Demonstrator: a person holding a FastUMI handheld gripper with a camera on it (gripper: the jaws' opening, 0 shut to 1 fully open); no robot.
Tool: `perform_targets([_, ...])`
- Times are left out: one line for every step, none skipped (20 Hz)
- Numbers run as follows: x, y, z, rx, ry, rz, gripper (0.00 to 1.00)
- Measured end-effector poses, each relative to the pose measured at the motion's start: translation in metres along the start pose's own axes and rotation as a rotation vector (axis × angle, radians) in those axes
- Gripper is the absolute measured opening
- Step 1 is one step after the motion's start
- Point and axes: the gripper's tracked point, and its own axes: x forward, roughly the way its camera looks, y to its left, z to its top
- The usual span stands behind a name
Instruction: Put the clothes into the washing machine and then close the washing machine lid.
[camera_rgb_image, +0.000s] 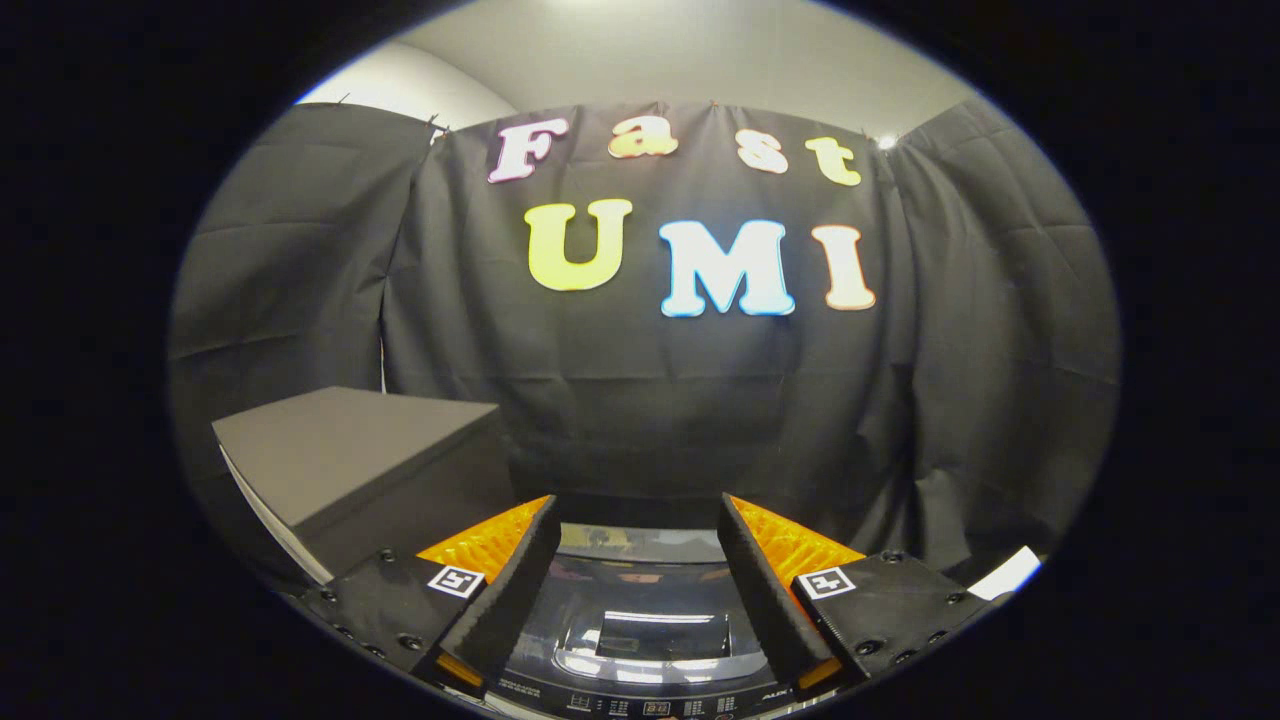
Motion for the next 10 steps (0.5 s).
perform_targets([-0.008, 0.0, 0.01, 0.0, -0.017, -0.005, 0.98])
perform_targets([-0.016, 0.001, 0.019, -0.001, -0.034, -0.012, 0.98])
perform_targets([-0.025, 0.0, 0.028, -0.002, -0.049, -0.02, 0.98])
perform_targets([-0.034, -0.001, 0.034, -0.004, -0.061, -0.029, 0.98])
perform_targets([-0.044, 0.0, 0.04, -0.002, -0.072, -0.033, 0.98])
perform_targets([-0.053, 0.001, 0.044, 0.001, -0.082, -0.038, 0.98])
perform_targets([-0.062, 0.002, 0.048, 0.002, -0.092, -0.042, 0.98])
perform_targets([-0.072, 0.002, 0.051, -0.001, -0.097, -0.048, 0.98])
perform_targets([-0.081, 0.002, 0.053, -0.004, -0.103, -0.054, 0.98])
perform_targets([-0.09, 0.004, 0.055, -0.004, -0.11, -0.055, 0.98])
